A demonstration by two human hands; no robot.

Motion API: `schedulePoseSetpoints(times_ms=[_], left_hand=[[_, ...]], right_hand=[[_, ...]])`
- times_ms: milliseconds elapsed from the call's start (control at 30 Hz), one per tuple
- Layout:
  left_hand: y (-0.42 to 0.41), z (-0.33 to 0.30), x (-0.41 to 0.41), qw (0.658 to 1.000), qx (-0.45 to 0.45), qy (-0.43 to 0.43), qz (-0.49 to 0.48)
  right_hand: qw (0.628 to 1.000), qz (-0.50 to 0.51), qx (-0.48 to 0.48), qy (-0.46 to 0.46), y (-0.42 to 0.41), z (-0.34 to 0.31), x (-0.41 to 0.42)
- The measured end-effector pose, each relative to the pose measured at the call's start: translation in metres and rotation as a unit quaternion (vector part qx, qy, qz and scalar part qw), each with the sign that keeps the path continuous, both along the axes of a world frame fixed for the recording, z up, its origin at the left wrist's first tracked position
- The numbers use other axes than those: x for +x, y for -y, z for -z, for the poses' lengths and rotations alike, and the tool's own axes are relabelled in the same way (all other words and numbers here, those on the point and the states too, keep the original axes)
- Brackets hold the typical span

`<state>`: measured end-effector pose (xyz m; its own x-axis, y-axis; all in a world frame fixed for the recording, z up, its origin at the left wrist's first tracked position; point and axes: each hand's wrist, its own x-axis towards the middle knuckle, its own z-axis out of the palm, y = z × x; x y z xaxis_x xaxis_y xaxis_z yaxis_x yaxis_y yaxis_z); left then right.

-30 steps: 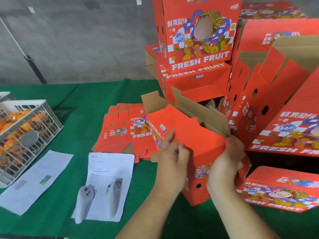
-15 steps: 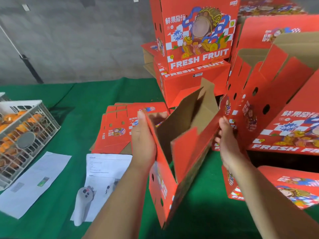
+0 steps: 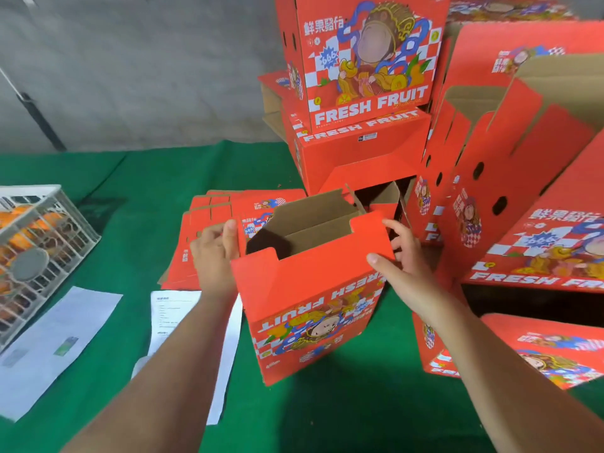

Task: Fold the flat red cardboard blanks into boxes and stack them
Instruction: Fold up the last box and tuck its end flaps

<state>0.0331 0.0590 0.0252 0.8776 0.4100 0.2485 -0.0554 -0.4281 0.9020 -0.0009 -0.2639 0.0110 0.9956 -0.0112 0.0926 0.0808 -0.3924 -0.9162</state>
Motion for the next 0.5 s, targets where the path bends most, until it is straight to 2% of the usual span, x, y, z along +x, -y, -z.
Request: schedulePoseSetpoints(times_ms=[100, 200, 267, 433, 500], left_hand=[[-0.022, 0.009, 0.0, 0.982, 0.148, -0.081, -0.083], [-0.02, 0.005, 0.004, 0.978, 0.153, -0.1, -0.097], [-0.018, -0.004, 0.006, 0.977, 0.167, -0.12, -0.055], [-0.03, -0.019, 0.007, 0.958, 0.103, -0.25, 0.097], [-0.027, -0.02, 0.005, 0.95, 0.113, -0.261, 0.131]], right_hand=[[0.999, -0.042, 0.01, 0.002, -0.004, 0.001, -0.002], [0.996, -0.054, 0.068, -0.007, -0.007, -0.001, -0.001], [0.992, -0.058, 0.113, -0.021, -0.008, 0.0, 0.001], [0.998, -0.06, -0.003, 0.008, -0.023, 0.01, 0.001], [0.998, -0.059, -0.022, 0.003, -0.024, 0.014, 0.003]])
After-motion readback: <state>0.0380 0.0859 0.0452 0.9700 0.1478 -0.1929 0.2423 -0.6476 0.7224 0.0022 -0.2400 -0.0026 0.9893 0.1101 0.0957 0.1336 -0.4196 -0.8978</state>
